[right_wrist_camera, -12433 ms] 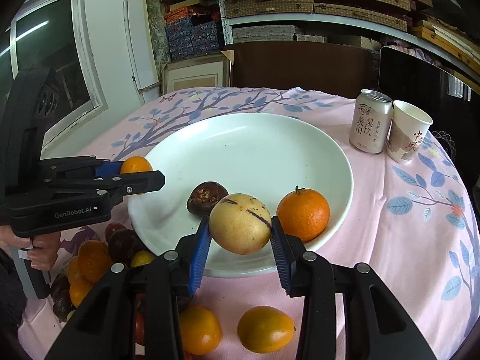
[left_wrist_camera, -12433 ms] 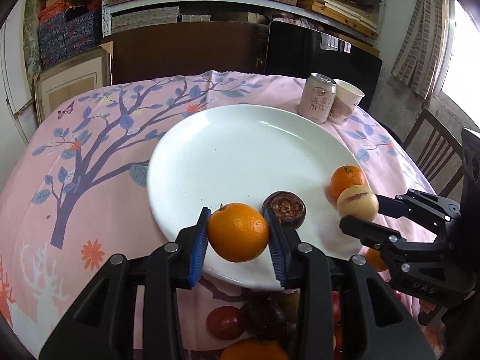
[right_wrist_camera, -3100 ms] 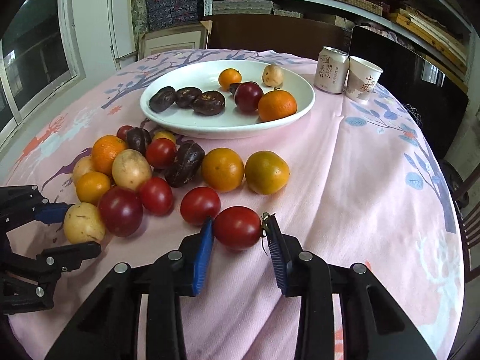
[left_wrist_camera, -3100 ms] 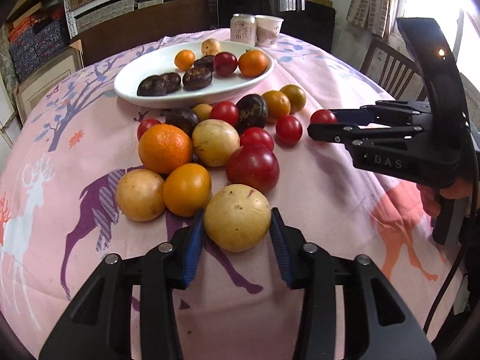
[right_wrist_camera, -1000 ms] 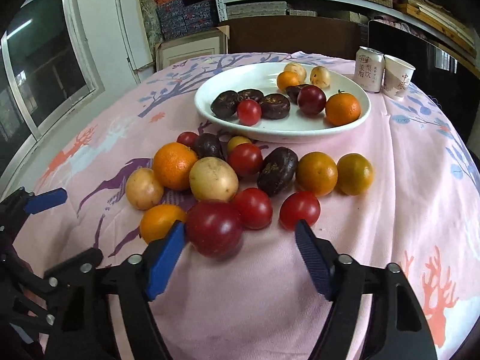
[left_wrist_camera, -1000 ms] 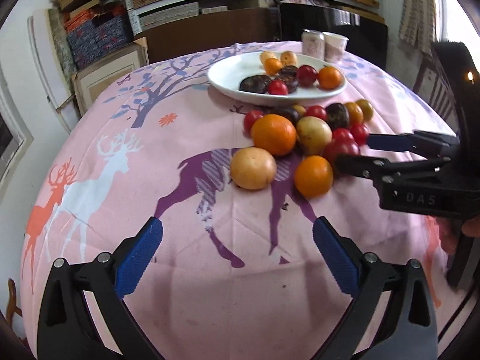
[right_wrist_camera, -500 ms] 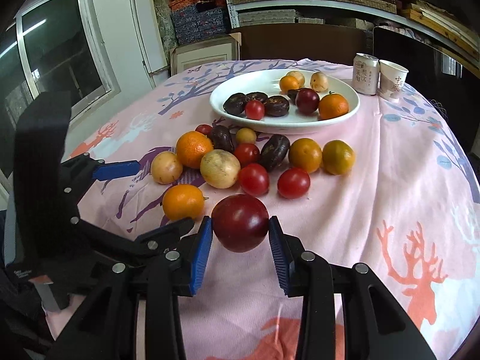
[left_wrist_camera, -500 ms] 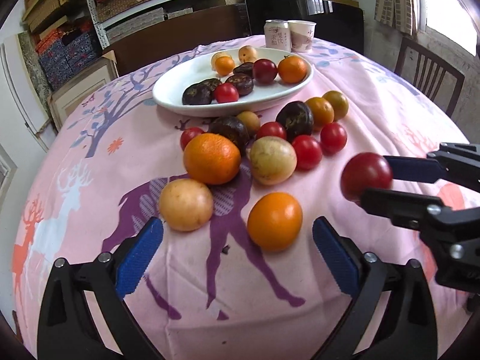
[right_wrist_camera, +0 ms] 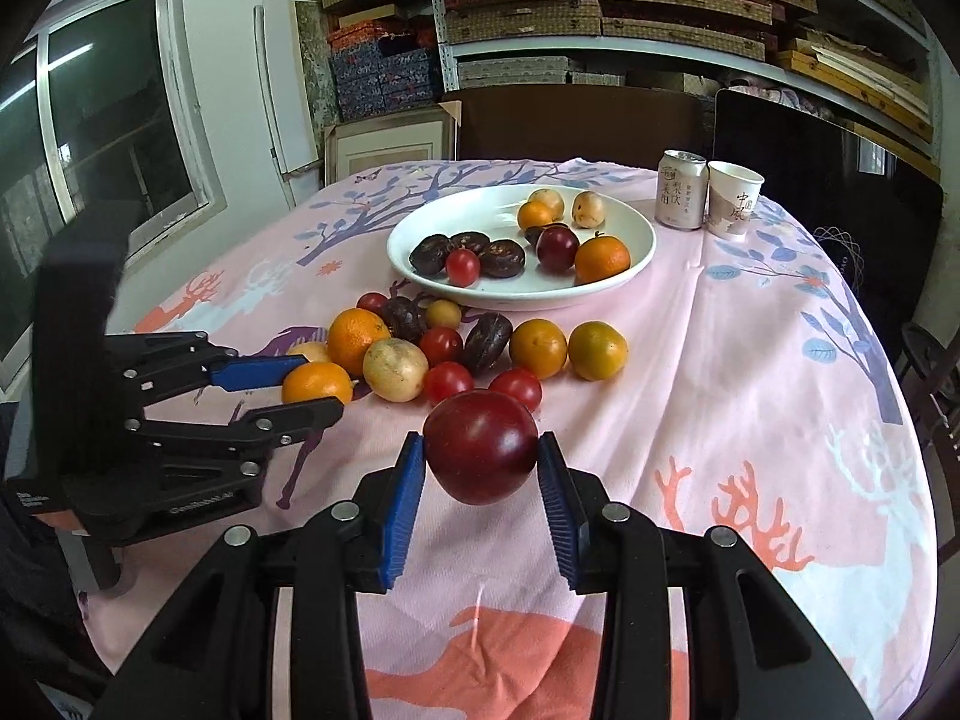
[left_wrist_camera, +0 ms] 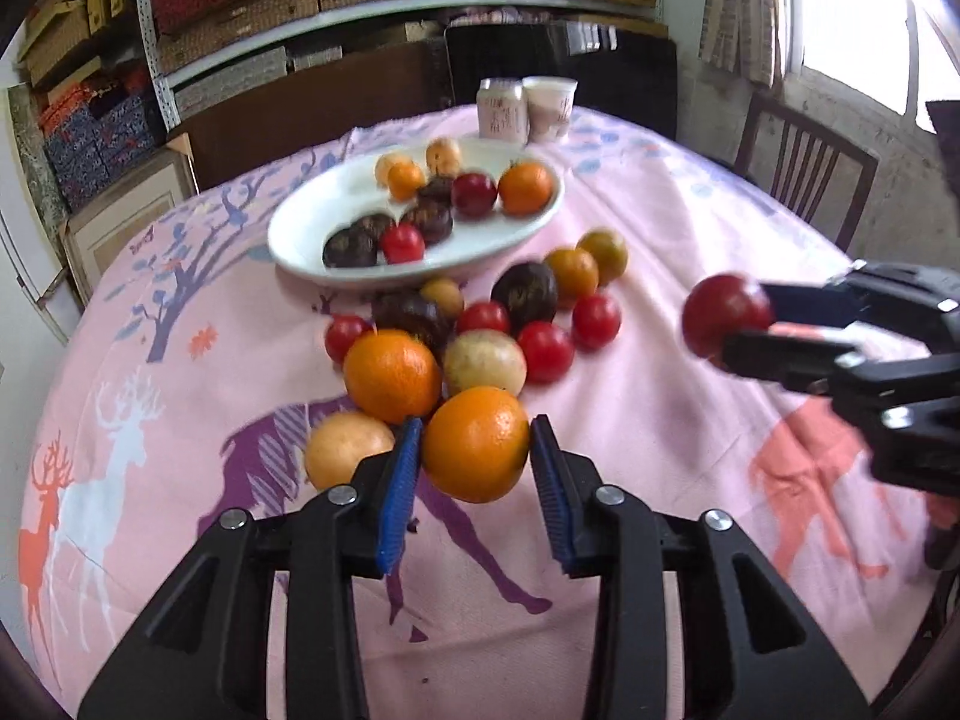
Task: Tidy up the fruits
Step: 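Grasp a dark red plum with the right tool while the left tool grasps an orange, then place the plum on the plate with the right tool while the left tool places the orange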
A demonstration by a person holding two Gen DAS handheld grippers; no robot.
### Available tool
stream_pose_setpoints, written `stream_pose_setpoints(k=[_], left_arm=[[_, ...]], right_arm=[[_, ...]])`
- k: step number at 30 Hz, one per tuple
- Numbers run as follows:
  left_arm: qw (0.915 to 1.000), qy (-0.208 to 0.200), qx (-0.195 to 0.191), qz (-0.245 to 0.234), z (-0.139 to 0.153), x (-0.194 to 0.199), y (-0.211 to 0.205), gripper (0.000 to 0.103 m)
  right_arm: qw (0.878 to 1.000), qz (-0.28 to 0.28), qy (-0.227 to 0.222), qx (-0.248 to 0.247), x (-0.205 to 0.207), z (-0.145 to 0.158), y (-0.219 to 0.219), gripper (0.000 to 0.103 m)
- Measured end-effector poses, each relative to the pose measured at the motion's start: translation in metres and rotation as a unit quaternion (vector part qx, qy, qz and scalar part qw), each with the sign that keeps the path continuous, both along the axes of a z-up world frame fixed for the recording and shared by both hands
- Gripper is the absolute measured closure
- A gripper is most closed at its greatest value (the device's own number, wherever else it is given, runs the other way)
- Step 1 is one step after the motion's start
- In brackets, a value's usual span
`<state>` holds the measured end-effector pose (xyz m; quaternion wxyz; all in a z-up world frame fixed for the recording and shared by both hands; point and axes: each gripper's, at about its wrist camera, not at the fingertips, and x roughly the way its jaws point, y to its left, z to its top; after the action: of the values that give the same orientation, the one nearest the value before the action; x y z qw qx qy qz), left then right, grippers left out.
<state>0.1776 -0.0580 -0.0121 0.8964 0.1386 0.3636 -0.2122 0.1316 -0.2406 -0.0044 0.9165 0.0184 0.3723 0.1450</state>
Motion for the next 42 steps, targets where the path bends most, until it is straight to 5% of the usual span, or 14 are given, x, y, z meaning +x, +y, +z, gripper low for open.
stream_pose_setpoints(k=[8,15,22,32,33,34,35,36,42], left_arm=[[0.995,-0.039,-0.038,0.084,0.057,0.053,0.022,0.067],[0.9893,-0.042,-0.053,0.129,0.065,0.121,0.028,0.067],[0.9922,-0.034,-0.054,0.107,0.054,0.157,0.015,0.067],[0.9916,-0.053,-0.067,0.097,0.058,0.158,0.01,0.067],[0.9913,-0.05,-0.071,0.099,0.058,0.159,0.009,0.061],[0.9909,-0.048,-0.075,0.101,0.058,0.16,0.01,0.045],[0.9906,-0.047,-0.077,0.103,0.058,0.16,0.011,0.004],[0.9898,-0.057,-0.079,0.104,0.058,0.158,0.013,0.004],[0.9905,-0.078,-0.031,0.109,0.057,0.141,0.013,0.004]], right_arm=[[0.998,-0.029,-0.05,0.037,0.045,0.033,-0.01,0.064],[0.997,-0.025,-0.064,0.023,0.116,0.04,-0.008,0.064],[0.999,-0.019,-0.039,0.017,0.152,0.022,-0.001,0.064],[1.0,-0.009,-0.019,0.018,0.161,0.007,0.002,0.064],[1.0,-0.002,-0.016,0.019,0.162,0.006,0.003,0.062],[1.0,0.008,-0.016,0.023,0.163,0.006,0.004,0.046],[0.999,0.009,-0.021,0.022,0.162,0.007,0.004,0.029],[0.999,-0.002,-0.034,0.016,0.158,0.01,0.001,0.004],[0.999,-0.01,-0.047,0.007,0.132,0.027,-0.015,0.003]])
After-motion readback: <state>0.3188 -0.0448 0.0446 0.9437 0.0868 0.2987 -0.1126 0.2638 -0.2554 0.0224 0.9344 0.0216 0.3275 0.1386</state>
